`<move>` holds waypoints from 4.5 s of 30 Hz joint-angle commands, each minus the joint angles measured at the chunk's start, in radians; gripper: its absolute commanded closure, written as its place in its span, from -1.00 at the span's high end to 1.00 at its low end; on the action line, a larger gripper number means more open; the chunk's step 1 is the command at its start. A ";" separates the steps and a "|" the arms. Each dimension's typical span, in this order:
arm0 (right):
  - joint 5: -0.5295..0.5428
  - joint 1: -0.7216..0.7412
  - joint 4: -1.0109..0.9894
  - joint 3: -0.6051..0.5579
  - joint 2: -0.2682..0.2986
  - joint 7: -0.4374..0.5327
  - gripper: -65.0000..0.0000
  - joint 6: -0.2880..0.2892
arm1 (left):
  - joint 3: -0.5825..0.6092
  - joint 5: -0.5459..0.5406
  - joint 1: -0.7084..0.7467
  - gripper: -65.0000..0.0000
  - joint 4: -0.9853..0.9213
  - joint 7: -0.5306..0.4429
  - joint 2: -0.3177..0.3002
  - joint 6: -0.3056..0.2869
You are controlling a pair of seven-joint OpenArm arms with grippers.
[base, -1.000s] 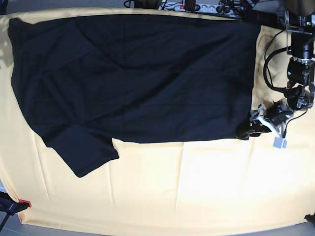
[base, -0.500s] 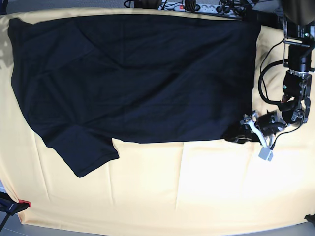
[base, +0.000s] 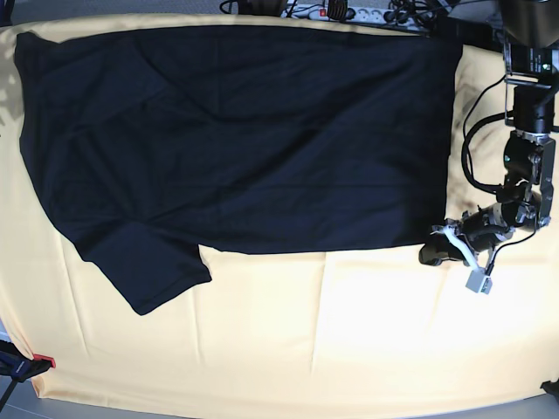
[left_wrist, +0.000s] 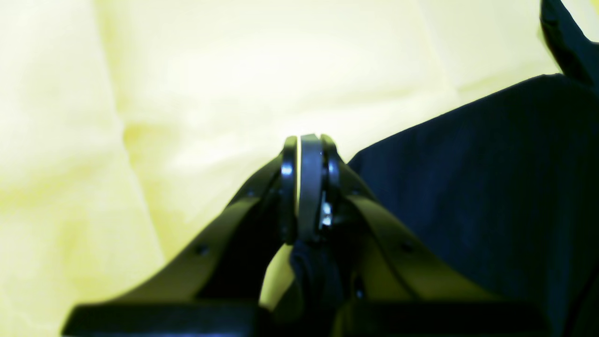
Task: Fold the T-shirt properly
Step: 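Release with the left gripper and grasp the shirt's hem corner, then grasp the shirt's sleeve-side hem corner with the right gripper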
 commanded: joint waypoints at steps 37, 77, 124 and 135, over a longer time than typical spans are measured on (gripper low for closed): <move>-0.005 0.003 0.005 0.014 -0.010 0.012 0.12 -0.001 | -0.051 -0.170 0.097 0.37 0.014 0.203 0.058 -0.034; -0.356 0.504 -0.203 -0.431 -0.047 0.333 0.12 -0.203 | -0.051 0.050 -0.056 -1.00 0.014 0.019 0.060 -0.037; -0.183 1.199 -1.134 -0.603 -0.449 0.193 0.12 0.038 | -0.051 0.043 -0.055 -1.00 0.014 0.068 0.060 -0.038; -0.033 1.219 -1.134 -0.603 -0.448 0.193 -0.75 0.096 | -0.051 0.043 -0.056 -1.00 0.014 0.064 0.060 -0.038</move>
